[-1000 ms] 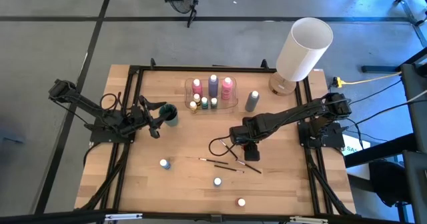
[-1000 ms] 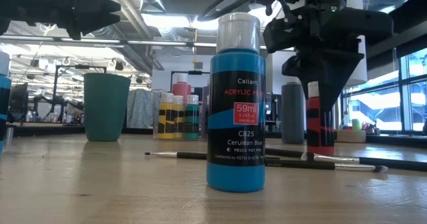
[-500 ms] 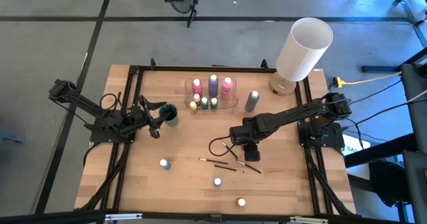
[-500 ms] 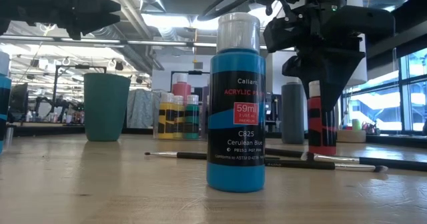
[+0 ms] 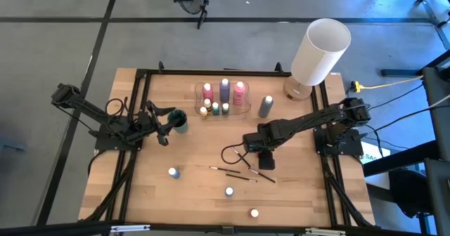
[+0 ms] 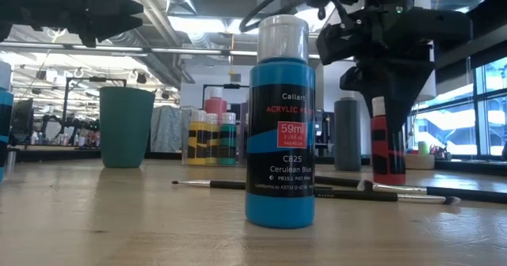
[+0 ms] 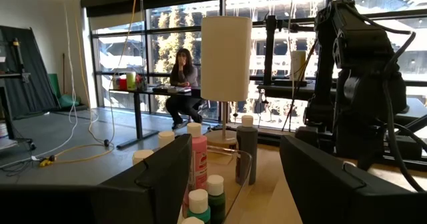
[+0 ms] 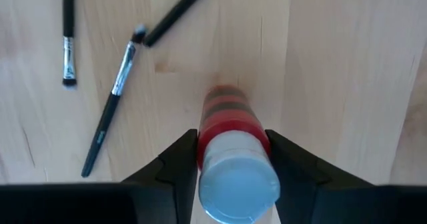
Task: Pick & Place Paint Supplies
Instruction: Put the red paint bottle into the transparent bin
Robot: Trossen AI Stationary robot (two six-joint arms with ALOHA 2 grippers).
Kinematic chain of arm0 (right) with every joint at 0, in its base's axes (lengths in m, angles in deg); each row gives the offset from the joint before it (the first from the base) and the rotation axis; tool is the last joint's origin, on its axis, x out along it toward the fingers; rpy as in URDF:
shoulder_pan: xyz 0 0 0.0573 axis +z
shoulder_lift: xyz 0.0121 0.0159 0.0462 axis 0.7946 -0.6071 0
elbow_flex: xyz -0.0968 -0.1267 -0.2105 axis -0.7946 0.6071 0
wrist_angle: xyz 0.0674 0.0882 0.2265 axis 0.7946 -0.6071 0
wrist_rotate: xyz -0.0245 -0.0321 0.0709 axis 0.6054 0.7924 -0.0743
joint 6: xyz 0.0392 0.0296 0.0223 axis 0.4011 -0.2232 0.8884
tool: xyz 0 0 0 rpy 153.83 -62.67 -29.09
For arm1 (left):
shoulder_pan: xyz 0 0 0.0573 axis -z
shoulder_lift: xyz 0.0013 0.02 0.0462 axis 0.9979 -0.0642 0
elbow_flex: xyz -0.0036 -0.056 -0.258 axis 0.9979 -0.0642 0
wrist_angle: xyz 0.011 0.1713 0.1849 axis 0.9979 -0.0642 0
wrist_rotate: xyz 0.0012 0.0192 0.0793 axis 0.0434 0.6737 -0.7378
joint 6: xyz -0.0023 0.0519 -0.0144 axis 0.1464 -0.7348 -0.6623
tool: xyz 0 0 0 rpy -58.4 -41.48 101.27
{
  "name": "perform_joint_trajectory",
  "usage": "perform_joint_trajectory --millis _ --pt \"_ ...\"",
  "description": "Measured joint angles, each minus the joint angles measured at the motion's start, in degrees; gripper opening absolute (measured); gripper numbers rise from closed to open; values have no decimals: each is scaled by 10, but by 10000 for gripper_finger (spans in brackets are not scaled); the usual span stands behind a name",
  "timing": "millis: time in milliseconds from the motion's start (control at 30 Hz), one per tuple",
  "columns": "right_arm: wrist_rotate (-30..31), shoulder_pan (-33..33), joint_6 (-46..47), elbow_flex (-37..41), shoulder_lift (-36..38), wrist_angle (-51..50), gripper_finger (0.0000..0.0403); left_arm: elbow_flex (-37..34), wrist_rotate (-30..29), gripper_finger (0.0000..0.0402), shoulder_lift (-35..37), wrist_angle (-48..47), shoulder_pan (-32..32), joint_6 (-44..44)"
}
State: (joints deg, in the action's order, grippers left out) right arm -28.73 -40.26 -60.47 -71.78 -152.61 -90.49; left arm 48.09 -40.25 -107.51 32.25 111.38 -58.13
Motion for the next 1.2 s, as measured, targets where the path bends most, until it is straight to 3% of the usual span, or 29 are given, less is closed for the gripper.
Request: perform_joint_trajectory --millis 333,733,967,1200 --pt "2 9 17 -51 0 -50 147 0 0 224 0 0 0 0" --pt "110 12 43 -305 0 -189 145 0 0 224 0 0 0 0" --pt "137 -46 128 -409 0 -191 145 0 0 224 0 0 0 0" --pt "109 -142 183 -419 -5 -193 145 0 0 224 0 0 0 0"
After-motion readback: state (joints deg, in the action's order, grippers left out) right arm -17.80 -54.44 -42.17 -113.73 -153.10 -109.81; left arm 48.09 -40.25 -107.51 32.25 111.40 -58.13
